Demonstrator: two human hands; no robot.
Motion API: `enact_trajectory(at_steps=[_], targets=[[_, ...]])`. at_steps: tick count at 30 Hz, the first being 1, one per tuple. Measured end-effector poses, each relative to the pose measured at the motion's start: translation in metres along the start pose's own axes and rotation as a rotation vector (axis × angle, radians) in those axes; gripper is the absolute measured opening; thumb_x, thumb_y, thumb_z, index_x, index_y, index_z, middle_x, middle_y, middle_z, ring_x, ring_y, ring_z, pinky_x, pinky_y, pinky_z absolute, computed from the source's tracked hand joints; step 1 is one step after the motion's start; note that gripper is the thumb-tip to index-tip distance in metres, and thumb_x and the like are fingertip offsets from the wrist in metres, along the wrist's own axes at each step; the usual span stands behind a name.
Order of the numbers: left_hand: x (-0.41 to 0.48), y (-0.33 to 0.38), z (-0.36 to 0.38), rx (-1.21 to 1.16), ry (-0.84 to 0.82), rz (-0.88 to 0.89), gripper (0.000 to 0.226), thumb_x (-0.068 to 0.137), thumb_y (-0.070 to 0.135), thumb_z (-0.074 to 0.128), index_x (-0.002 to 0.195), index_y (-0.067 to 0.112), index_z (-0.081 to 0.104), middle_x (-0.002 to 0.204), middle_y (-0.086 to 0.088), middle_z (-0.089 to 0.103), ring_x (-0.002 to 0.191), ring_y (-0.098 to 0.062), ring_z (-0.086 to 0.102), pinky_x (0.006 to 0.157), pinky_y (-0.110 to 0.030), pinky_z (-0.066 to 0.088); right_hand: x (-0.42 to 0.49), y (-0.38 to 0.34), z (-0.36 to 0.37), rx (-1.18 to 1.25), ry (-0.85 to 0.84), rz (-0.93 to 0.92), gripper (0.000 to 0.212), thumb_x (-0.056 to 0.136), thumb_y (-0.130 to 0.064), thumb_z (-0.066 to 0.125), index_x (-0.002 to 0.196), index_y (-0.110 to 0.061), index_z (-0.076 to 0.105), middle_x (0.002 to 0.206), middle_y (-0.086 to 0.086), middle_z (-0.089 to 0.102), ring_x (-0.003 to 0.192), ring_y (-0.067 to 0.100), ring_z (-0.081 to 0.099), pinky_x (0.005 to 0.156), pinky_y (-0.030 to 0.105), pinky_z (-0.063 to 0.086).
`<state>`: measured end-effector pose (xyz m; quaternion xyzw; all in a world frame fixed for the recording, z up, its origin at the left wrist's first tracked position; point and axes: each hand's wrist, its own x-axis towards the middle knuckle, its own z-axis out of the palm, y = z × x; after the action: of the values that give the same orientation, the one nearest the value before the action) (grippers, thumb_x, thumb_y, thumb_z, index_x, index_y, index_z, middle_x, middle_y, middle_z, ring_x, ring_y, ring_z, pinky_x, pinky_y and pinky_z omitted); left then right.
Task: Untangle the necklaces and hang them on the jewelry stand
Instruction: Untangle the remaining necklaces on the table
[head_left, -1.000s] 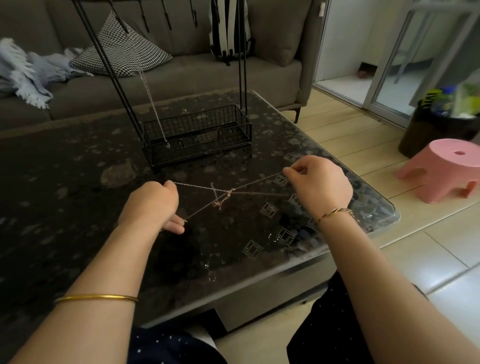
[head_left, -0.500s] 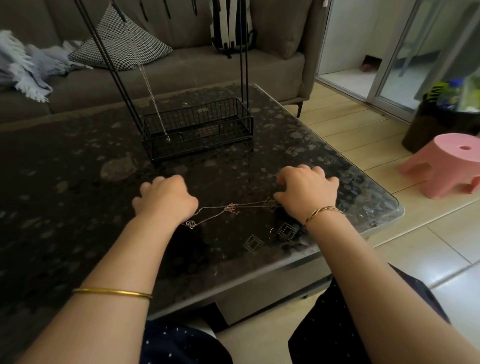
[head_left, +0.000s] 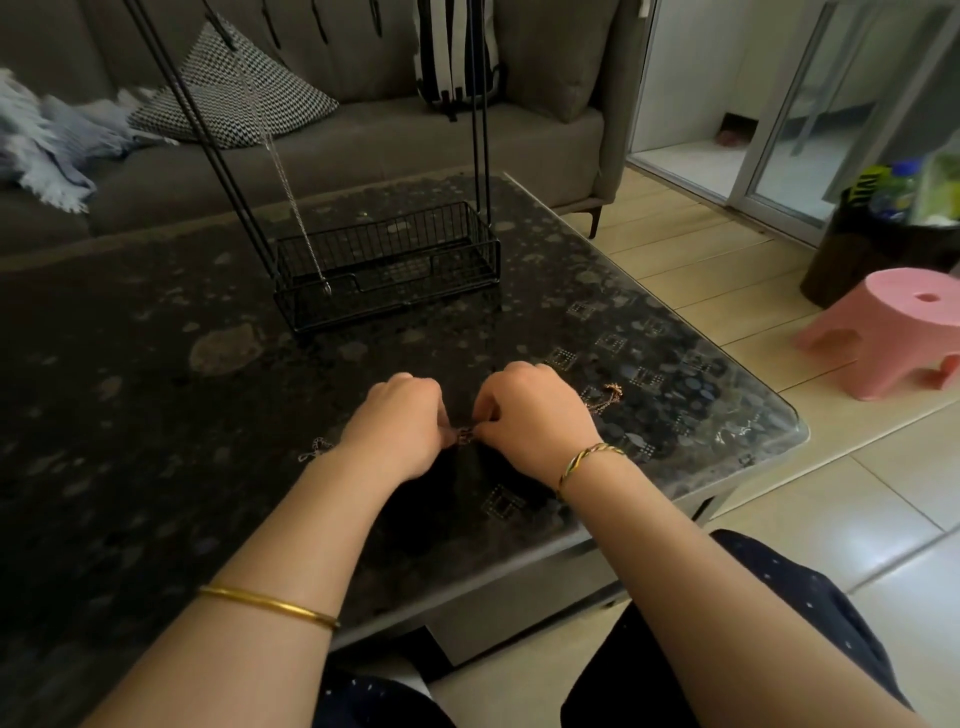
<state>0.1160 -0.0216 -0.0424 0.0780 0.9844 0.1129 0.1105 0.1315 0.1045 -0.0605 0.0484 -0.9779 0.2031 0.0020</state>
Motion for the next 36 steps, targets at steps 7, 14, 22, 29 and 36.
enact_trajectory(at_steps=[7,14,22,29,36], targets=[[-0.001,-0.005,-0.009,-0.389,-0.035,0.071,0.017,0.094,0.021,0.059,0.077,0.021,0.057,0.083,0.002,0.064,0.077,-0.012,0.062,0.069,-0.029,0.05,0.001,-0.001,0.002,-0.031,0.033,-0.018,0.019,0.087,-0.027,0.062,0.104,-0.017,0.064,0.111,0.007,0.055,0.11,0.029,0.048,0.088,0.039,0.045],[-0.007,-0.016,-0.019,-0.693,-0.048,-0.033,0.01,0.095,0.012,0.057,0.087,0.016,0.061,0.076,0.001,0.068,0.057,-0.004,0.06,0.051,-0.019,0.042,0.003,0.002,-0.008,0.451,0.103,0.074,0.007,0.086,-0.017,0.062,0.08,-0.017,0.06,0.082,-0.002,0.062,0.085,0.016,0.06,0.077,0.03,0.048],[-0.012,-0.018,-0.027,-0.732,-0.002,-0.005,0.012,0.087,0.01,0.066,0.091,0.021,0.069,0.08,0.001,0.064,0.064,-0.01,0.052,0.055,-0.023,0.04,-0.002,0.002,-0.021,0.805,0.187,0.127,0.008,0.089,-0.013,0.061,0.09,-0.014,0.069,0.067,-0.006,0.056,0.059,0.003,0.049,0.056,0.013,0.042],[-0.013,-0.015,-0.03,-0.874,0.06,0.007,0.014,0.084,0.019,0.071,0.078,0.032,0.072,0.081,0.004,0.059,0.075,-0.013,0.052,0.055,-0.026,0.034,-0.006,0.001,-0.027,0.904,0.196,0.081,0.007,0.083,-0.012,0.07,0.081,-0.018,0.07,0.061,-0.006,0.051,0.055,0.002,0.046,0.055,0.012,0.042],[-0.02,-0.008,-0.037,-0.898,0.14,0.015,0.008,0.088,0.023,0.068,0.08,0.025,0.07,0.071,0.008,0.057,0.063,-0.006,0.046,0.056,-0.025,0.037,-0.012,-0.005,-0.032,0.938,0.206,0.044,0.006,0.084,-0.015,0.069,0.078,-0.017,0.069,0.058,-0.008,0.047,0.053,0.001,0.042,0.054,0.012,0.04]])
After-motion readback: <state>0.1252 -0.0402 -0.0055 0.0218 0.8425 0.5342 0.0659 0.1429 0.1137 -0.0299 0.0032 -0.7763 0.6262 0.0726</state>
